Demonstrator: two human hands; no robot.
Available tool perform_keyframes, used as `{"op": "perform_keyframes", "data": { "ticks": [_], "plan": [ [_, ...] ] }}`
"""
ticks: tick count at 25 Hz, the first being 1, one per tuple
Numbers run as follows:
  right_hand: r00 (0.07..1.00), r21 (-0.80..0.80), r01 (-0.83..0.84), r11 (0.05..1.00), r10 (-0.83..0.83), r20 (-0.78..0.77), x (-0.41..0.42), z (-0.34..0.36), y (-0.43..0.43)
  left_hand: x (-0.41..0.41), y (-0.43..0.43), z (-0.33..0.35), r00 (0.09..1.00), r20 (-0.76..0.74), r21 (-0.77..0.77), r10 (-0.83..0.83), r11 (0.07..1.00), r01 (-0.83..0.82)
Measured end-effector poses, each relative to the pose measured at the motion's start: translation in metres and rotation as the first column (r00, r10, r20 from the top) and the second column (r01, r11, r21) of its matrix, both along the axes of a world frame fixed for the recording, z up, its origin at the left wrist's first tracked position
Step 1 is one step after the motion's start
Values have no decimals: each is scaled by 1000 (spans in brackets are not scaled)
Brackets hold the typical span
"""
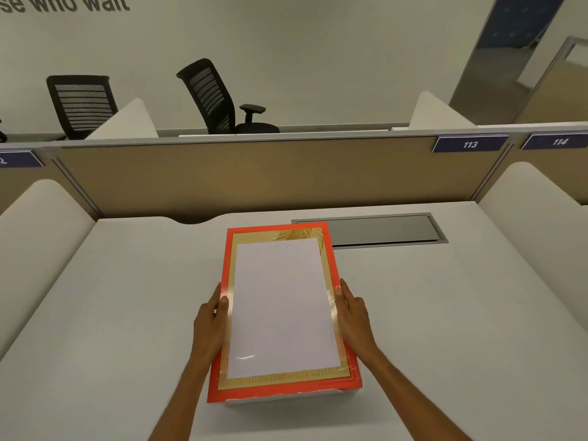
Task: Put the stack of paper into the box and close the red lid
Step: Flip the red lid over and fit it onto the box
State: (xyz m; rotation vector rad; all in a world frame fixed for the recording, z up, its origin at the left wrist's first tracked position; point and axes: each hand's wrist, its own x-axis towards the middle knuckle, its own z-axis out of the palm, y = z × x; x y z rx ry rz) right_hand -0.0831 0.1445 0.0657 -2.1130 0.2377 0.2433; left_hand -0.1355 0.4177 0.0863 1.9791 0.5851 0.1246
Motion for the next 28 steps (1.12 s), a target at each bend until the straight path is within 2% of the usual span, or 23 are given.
{"op": "perform_keyframes", "data": {
  "ticks": [10, 15, 17, 19, 21, 23, 25, 28],
  "plan": [
    [1000, 5, 16, 1000, -16, -3, 10, -39, -11, 10, 1, -34, 999, -29, 61, -17, 998, 19],
    [1000, 27, -15, 1000, 16, -25, 9, -29, -10, 12, 0, -39, 999, -31, 75, -22, 997, 25],
    [998, -6, -43, 999, 42, -47, 5, -20, -6, 13, 0, -41, 998, -50, 92, -34, 995, 39],
    [999, -132, -35, 991, 32, -23, 2, -19, -3, 12, -1, -44, 994, -96, 142, -49, 988, 62],
    [993, -356, 1, 934, 42, 112, 2, -19, 2, 12, -4, -45, 992, -125, 335, -35, 939, 75],
    [953, -471, -11, 882, 151, 261, 5, -16, 11, 16, -10, -41, 996, -59, 566, -62, 820, 84],
    [909, -546, -73, 834, 281, 307, 10, -11, 21, 24, -17, -36, 988, -24, 653, -156, 746, 133],
    [872, -628, -133, 767, 392, 294, 20, -18, 32, 37, -24, -45, 957, -73, 713, -281, 656, 247]
  ]
}}
